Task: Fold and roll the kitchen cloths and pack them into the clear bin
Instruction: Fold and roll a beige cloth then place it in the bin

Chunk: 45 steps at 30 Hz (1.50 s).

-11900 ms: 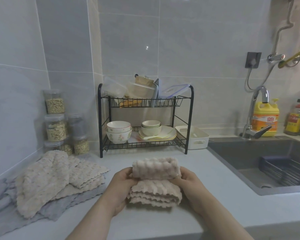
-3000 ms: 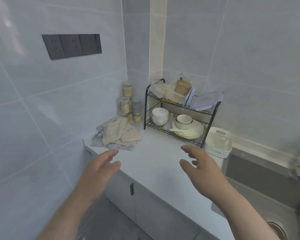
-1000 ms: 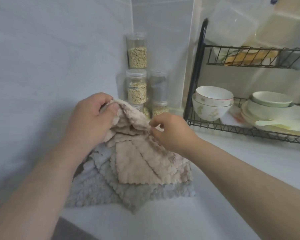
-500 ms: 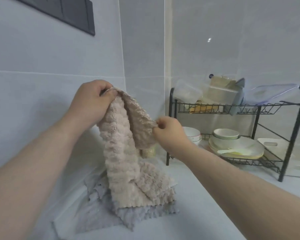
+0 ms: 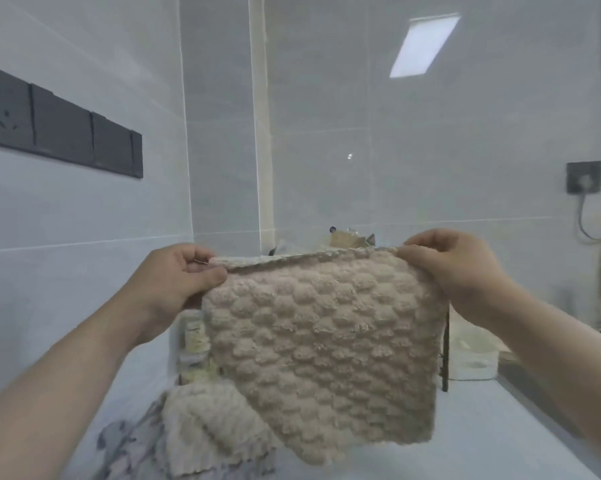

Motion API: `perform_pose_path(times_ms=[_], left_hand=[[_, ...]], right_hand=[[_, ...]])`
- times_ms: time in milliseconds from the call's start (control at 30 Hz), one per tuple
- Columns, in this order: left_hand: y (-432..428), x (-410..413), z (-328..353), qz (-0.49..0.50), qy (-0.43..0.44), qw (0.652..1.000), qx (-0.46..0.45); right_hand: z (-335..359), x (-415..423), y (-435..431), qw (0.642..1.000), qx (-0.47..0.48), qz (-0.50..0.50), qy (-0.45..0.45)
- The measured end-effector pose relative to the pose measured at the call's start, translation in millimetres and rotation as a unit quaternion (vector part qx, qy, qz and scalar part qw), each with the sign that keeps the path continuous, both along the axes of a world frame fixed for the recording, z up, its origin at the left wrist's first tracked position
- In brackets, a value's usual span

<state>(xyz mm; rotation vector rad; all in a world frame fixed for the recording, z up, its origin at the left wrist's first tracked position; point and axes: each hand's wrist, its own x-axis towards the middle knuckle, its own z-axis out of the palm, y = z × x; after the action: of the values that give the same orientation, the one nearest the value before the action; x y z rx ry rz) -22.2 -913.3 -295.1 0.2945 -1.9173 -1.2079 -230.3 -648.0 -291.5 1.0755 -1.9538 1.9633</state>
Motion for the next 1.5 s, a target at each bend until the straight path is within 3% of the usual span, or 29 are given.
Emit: perform_pose_path(times_ms=[133, 267, 467, 567, 633, 733, 800, 867, 1033, 1133, 1233, 1333, 1400, 1500], left_hand=[[16, -39, -18, -0.047, -0.037, 0.997, 0.058], [19, -97, -74, -0.014, -0.154, 0.986, 0.054], [21, -163, -180, 0.056, -0.305, 0.946, -0.091], [28, -168, -212, 0.068, -0.371, 0.895, -0.239], [37, -156, -220, 0.015, -0.353, 0.876, -0.328], [45, -129, -234, -0.129, -0.414, 0.833, -0.345], [41, -120, -249, -0.163, -0.467, 0.789, -0.365], [35, -124, -259, -0.165, -0.475, 0.77, -0.392], [32, -140, -265, -0.131, -0.455, 0.789, -0.39], [33, -142, -265, -0.121, -0.448, 0.81, -0.358], [34, -135, -265, -0.089, -0.372, 0.887, -0.259], [34, -130, -264, -0.026, -0.279, 0.937, -0.208], [33, -140, -258, 0.001, -0.256, 0.947, -0.196], [24, -171, -251, 0.028, -0.293, 0.938, -0.186]], right_hand=[[-10, -18, 38, 0.998, 0.048, -0.016, -0.048], [-62, -58, 34, 0.973, 0.209, -0.09, -0.048], [-177, -113, 7, 0.936, 0.311, -0.131, -0.097], [-211, -119, 3, 0.898, 0.41, -0.158, 0.008], [-222, -107, 9, 0.873, 0.46, -0.124, 0.11], [-239, -72, 24, 0.831, 0.53, 0.023, 0.168], [-253, -58, 34, 0.787, 0.583, 0.055, 0.195], [-259, -62, 37, 0.767, 0.608, 0.047, 0.197], [-257, -93, 22, 0.759, 0.619, 0.034, 0.199], [-258, -102, 18, 0.815, 0.548, -0.012, 0.185], [-259, -100, 29, 0.867, 0.449, -0.093, 0.193], [-264, -100, 39, 0.902, 0.387, -0.136, 0.134], [-260, -110, 40, 0.908, 0.376, -0.169, 0.077], [-253, -132, 29, 0.883, 0.44, -0.161, 0.04]])
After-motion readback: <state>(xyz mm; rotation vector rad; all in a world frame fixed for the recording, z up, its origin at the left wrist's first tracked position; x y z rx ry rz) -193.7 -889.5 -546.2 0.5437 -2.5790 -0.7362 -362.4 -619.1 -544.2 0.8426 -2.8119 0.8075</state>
